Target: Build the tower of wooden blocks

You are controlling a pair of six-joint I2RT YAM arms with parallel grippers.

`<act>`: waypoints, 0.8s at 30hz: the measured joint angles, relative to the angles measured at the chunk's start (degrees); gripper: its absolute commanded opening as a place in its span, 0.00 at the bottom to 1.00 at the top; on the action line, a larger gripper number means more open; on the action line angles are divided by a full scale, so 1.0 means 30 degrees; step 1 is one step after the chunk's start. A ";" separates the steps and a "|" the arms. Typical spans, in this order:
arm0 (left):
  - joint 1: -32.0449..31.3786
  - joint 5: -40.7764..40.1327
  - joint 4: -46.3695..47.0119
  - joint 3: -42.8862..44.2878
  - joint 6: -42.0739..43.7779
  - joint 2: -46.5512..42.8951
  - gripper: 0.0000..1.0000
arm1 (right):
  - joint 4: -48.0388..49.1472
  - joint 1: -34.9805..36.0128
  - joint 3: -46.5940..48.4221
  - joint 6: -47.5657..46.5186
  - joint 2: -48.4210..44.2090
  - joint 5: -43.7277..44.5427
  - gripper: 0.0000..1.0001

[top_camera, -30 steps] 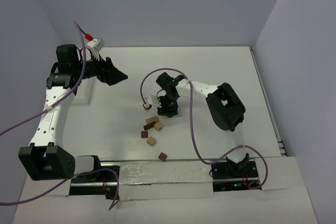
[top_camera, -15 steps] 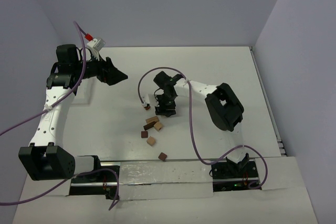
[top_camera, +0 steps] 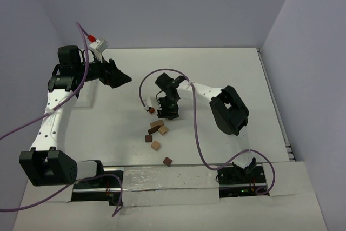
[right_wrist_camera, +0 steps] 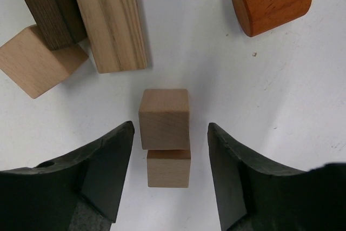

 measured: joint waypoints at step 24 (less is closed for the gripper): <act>0.0000 0.0068 0.0014 0.0000 0.0016 0.0000 0.99 | -0.0198 -0.0007 0.0042 -0.0211 0.0222 0.0626 0.48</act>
